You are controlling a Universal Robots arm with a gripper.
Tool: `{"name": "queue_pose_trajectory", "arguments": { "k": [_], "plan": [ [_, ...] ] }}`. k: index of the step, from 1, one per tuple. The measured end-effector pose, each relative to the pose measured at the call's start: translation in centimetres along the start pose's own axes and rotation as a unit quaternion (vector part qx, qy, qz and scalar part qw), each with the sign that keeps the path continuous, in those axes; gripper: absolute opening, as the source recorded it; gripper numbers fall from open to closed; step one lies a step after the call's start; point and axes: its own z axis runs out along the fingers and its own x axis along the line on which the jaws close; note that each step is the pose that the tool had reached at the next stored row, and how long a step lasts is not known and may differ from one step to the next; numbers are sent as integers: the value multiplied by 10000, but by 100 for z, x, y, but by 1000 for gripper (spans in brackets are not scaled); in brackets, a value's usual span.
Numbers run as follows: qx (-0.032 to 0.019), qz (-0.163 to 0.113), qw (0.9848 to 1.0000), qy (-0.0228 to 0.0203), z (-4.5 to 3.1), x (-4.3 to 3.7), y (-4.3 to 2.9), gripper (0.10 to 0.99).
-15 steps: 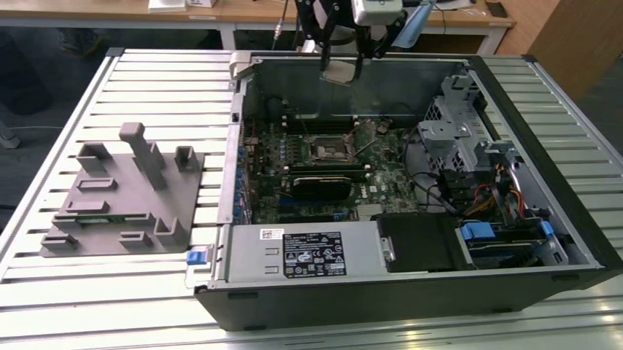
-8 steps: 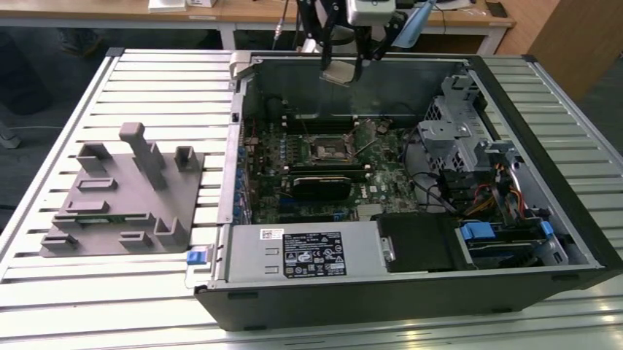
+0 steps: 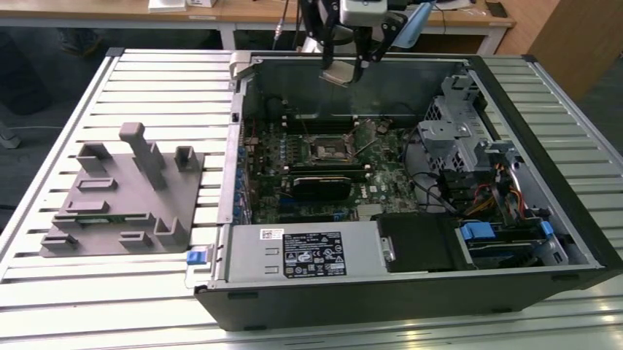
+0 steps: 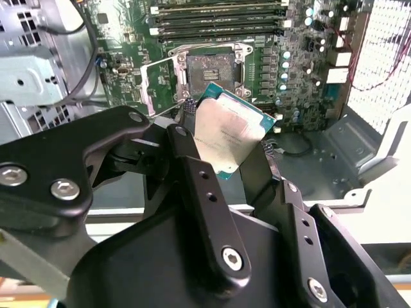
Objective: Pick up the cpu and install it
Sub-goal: 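Place the cpu into insertion slot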
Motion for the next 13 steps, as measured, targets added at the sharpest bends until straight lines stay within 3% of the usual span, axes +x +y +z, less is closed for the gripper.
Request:
{"name": "queue_pose_trajectory", "arguments": {
  "k": [7,13],
  "plan": [
    [-8,386,9993,-22,3,1,-1,525],
    [-15,710,9975,-41,6,3,-2,525]
  ]
}}
